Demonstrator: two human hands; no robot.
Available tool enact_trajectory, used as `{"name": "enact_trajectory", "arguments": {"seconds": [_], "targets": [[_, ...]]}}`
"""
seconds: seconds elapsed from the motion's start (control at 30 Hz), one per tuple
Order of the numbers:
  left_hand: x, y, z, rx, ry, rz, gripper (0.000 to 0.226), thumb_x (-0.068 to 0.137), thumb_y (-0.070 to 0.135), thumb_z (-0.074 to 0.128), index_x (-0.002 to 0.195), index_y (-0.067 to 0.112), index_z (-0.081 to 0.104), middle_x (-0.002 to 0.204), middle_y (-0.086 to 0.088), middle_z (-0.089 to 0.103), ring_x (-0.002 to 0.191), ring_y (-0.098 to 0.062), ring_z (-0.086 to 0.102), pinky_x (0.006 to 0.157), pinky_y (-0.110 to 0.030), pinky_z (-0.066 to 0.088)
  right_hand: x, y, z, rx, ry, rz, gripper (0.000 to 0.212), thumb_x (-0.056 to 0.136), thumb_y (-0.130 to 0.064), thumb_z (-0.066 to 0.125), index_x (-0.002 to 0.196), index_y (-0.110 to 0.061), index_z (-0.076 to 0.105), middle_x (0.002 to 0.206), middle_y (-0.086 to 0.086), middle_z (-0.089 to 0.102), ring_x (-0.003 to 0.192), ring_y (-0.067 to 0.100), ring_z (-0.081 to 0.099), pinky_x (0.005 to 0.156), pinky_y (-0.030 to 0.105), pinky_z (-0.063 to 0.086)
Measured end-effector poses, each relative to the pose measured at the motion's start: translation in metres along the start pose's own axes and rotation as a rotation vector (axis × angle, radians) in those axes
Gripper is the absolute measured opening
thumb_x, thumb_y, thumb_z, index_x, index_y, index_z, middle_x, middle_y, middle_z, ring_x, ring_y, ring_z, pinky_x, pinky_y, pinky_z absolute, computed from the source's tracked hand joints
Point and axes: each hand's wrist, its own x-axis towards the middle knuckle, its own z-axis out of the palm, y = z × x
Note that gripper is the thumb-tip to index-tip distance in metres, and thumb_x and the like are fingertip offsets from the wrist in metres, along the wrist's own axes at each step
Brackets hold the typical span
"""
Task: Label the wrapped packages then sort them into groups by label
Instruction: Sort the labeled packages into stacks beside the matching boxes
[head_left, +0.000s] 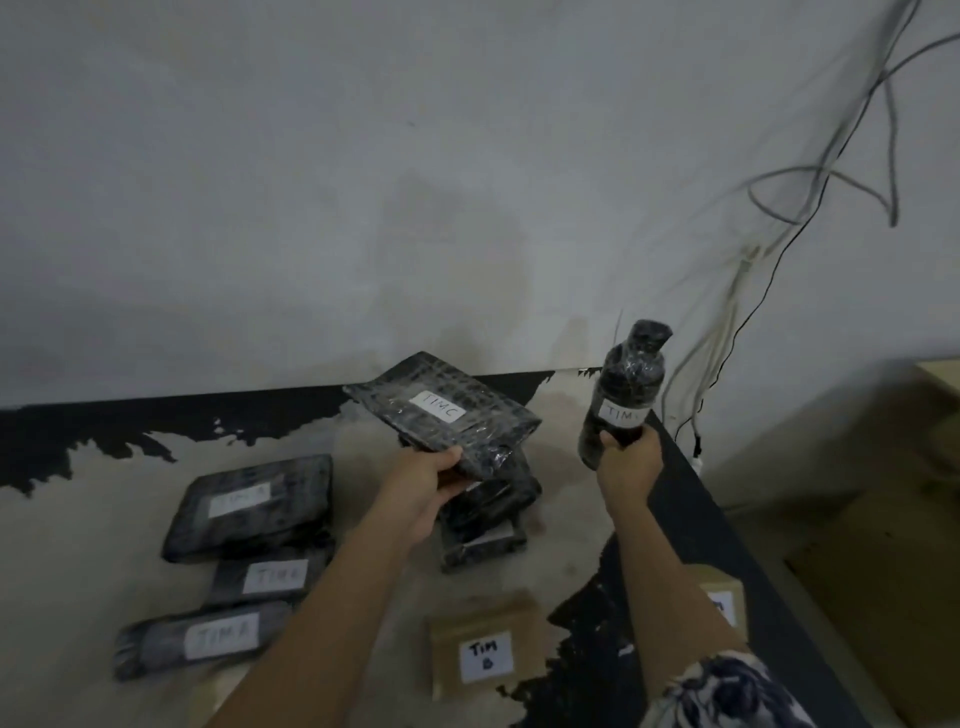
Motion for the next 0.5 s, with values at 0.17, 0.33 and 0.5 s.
{"name": "enact_trajectory", "arguments": {"seconds": [0.17, 0.33, 0.5], "targets": [[-0.002, -0.019, 0.035, 0.104, -0.028, 0.006, 0.032, 0.090, -0.003, 0.051, 0.122, -0.002, 0.050, 0.120, -0.015, 0.061, 0.094, -0.021, 0.061, 0.069, -0.032, 0.054, 0.007, 0.028, -0.012, -0.015, -0.068, 0.087, 0.041, 0.088, -0.003, 0.062, 0.126, 0.000, 0.049, 0.125, 0.019, 0.056, 0.115, 0.034, 0.053, 0.088, 0.035, 0.043], [-0.004, -0.041, 0.069, 0.146, -0.032, -0.056, 0.035, 0.090, 0.001, 0.055, 0.125, 0.000, 0.049, 0.125, -0.016, 0.059, 0.110, -0.030, 0.058, 0.094, -0.045, 0.051, 0.012, 0.021, -0.028, 0.046, -0.076, 0.220, 0.038, 0.083, -0.009, 0.070, 0.116, 0.002, 0.057, 0.110, 0.017, 0.061, 0.103, 0.032, 0.058, 0.078, 0.031, 0.044], [-0.013, -0.075, 0.104, 0.117, 0.023, -0.078, 0.041, 0.086, -0.002, 0.060, 0.125, -0.005, 0.048, 0.122, -0.022, 0.060, 0.108, -0.033, 0.060, 0.096, -0.046, 0.050, 0.008, 0.023, -0.059, 0.368, -0.113, 0.457, 0.037, 0.085, -0.035, 0.066, 0.070, -0.002, 0.061, 0.064, 0.011, 0.060, 0.059, 0.024, 0.058, 0.060, 0.034, 0.056]]}}
